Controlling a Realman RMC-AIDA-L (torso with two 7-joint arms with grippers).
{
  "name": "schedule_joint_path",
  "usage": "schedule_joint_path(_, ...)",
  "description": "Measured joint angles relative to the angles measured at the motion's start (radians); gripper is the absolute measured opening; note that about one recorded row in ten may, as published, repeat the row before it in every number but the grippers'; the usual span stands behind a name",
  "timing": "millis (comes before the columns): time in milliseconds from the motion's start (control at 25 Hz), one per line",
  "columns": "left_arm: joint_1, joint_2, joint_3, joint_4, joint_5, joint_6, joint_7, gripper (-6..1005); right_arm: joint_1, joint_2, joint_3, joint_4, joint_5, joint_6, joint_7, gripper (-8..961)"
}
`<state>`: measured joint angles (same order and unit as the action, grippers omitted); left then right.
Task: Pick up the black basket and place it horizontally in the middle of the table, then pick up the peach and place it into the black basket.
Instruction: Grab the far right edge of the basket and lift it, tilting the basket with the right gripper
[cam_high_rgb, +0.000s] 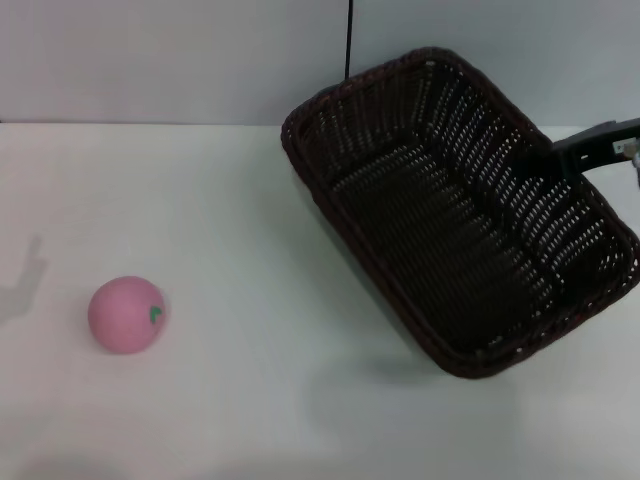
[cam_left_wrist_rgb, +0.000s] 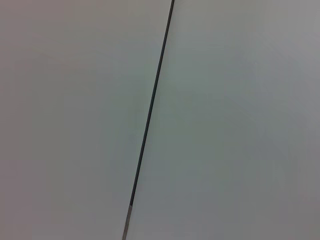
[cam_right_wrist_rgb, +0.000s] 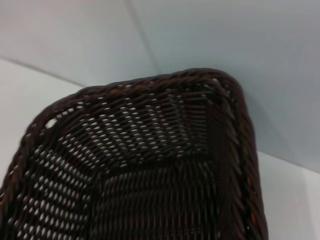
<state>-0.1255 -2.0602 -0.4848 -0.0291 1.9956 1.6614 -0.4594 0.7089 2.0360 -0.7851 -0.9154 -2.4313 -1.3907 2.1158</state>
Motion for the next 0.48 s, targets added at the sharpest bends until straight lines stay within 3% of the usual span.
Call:
schedule_joint_path(280, 0.012, 0.000, 0.000, -0.002, 0.000, 0.014, -0.001, 752, -0.047, 0.008, -0.075, -0.247, 0.000, -0.158, -0.151, 160)
schedule_joint_path(480, 0.015, -0.001, 0.003, 0.000, 0.004, 0.025, -0.001, 750, -0.063, 0.007, -0.089, -0.333, 0.006, -0.210, -0.268, 160)
